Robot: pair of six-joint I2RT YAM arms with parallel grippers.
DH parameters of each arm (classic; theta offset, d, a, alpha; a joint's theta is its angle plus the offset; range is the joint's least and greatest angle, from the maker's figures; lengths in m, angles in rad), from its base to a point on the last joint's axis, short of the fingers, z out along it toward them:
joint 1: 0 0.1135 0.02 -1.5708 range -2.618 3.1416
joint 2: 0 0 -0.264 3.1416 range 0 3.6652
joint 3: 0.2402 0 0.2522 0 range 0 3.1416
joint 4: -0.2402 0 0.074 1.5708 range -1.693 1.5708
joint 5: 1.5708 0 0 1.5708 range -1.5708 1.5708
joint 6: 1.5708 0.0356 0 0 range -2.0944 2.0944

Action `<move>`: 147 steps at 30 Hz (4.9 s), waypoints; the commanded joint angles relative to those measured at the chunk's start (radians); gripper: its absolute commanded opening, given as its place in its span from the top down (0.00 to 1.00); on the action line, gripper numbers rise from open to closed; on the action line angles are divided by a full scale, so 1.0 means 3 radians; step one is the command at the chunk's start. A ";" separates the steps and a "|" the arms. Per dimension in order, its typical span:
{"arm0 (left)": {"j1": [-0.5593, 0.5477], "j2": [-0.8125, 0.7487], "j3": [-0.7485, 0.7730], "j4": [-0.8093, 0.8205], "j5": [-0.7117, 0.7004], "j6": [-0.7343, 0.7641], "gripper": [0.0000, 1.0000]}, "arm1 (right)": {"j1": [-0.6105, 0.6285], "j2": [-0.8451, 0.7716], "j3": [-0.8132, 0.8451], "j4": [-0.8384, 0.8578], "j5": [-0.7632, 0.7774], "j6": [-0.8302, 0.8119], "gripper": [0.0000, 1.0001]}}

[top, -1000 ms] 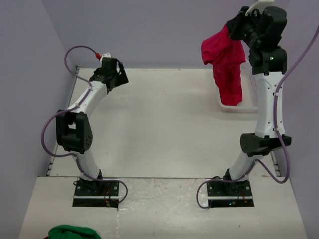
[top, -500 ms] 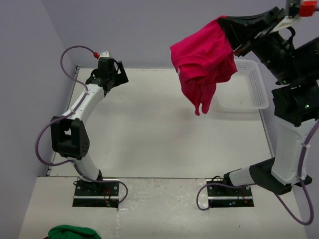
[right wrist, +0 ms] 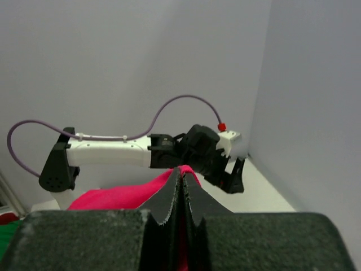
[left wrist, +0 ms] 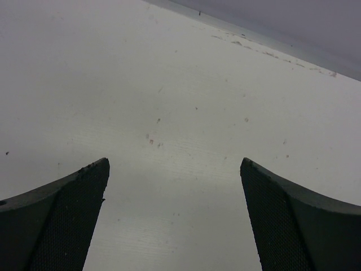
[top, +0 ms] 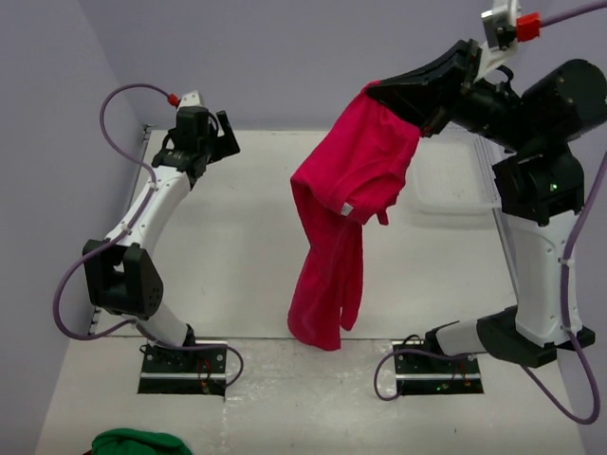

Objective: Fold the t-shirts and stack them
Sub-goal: Move the tshirt to the center of the board, then flatten out the tshirt

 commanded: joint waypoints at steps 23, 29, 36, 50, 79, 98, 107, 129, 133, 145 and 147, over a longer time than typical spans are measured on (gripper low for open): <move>-0.0090 -0.0181 0.0048 0.0036 0.0177 0.0128 0.02 | 0.0096 0.2622 -0.0070 -0.0764 0.1643 -0.0296 0.01; -0.0698 0.0075 0.0196 -0.0107 0.0249 0.0439 0.09 | 0.0096 0.2034 -0.0235 -0.0839 0.2042 -0.0434 0.01; -0.1215 0.0336 0.0350 -0.0342 -0.0155 0.0567 0.10 | 0.0096 0.1415 -0.1378 -0.0677 0.2533 -0.0312 0.10; -0.1344 0.1184 0.0774 -0.0425 -0.0692 0.0721 0.35 | 0.0106 0.0240 -0.3415 0.0233 0.1772 0.0368 0.60; -0.1482 0.1870 0.1311 -0.0588 -0.0554 0.0864 0.36 | 0.0132 -0.0303 -0.4377 0.0259 0.1573 0.0557 0.34; -0.1446 0.2264 0.1761 -0.0685 -0.0651 0.0951 0.50 | 0.0132 -0.0682 -0.4545 0.0142 0.1710 0.0557 0.33; -0.1430 0.2202 0.1782 -0.0670 -0.0738 0.0992 0.65 | 0.0137 -0.0518 -0.4719 0.0254 0.1659 0.0593 0.33; -0.1359 0.1885 0.1613 -0.0578 -0.0743 0.0936 1.00 | 0.0183 0.0544 -0.4607 0.0244 0.1890 0.0532 0.36; -0.1359 0.1865 0.1613 -0.0578 -0.0728 0.0941 1.00 | 0.0193 0.0749 -0.4464 0.0341 0.1864 0.0547 0.40; -0.1313 0.1834 0.1562 -0.0552 -0.0702 0.0931 1.00 | 0.0254 0.0888 -0.4325 0.0326 0.1838 0.0562 0.61; -0.1298 0.1824 0.1552 -0.0547 -0.0712 0.0931 1.00 | 0.0285 0.0853 -0.4356 0.0346 0.1833 0.0578 0.71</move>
